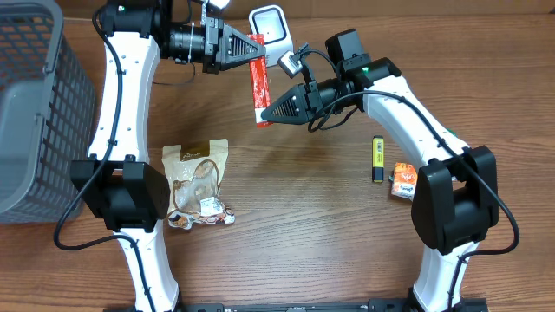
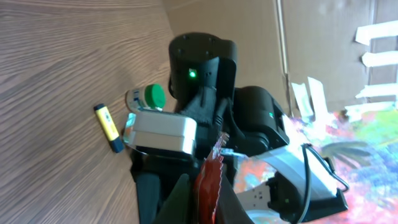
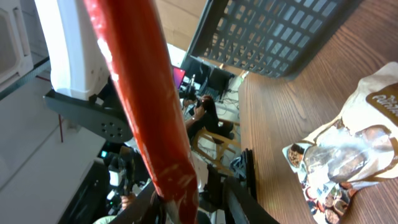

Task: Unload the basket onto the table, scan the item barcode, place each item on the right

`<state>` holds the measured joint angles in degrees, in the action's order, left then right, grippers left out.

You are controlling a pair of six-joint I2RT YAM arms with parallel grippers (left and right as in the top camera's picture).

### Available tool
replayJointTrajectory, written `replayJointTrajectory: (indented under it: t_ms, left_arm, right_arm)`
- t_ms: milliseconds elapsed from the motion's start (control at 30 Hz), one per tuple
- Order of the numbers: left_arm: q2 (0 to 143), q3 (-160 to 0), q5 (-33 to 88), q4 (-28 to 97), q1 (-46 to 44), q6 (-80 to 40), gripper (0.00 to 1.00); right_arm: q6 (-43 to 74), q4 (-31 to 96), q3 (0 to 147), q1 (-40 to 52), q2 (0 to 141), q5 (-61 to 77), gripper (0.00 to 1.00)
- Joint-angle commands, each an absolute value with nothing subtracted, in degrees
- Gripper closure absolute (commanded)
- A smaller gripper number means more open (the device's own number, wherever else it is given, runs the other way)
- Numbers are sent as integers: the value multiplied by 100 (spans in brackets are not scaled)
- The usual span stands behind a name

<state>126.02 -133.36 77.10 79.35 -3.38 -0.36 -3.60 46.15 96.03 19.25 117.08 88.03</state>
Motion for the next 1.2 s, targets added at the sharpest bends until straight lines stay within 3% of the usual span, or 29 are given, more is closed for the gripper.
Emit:
replayJointTrajectory:
  t_ms: [0, 500, 900, 1167]
  left_arm:
    - [12562, -13321, 8090, 8016, -366, 419, 96]
    - [12562, -13321, 8230, 7872, -141, 301, 96]
    - [12562, -13321, 9048, 7898, -5, 290, 96]
    - [12562, -13321, 9050, 7922, -45, -3, 96]
  right_arm:
    - [519, 4368, 9723, 1804, 11561, 8993, 69]
    - [622, 3999, 9725, 1750, 11395, 8993, 70]
    - [596, 3887, 9723, 1280, 10897, 8993, 58]
    - [115, 3894, 9721, 1798, 10897, 8958, 57]
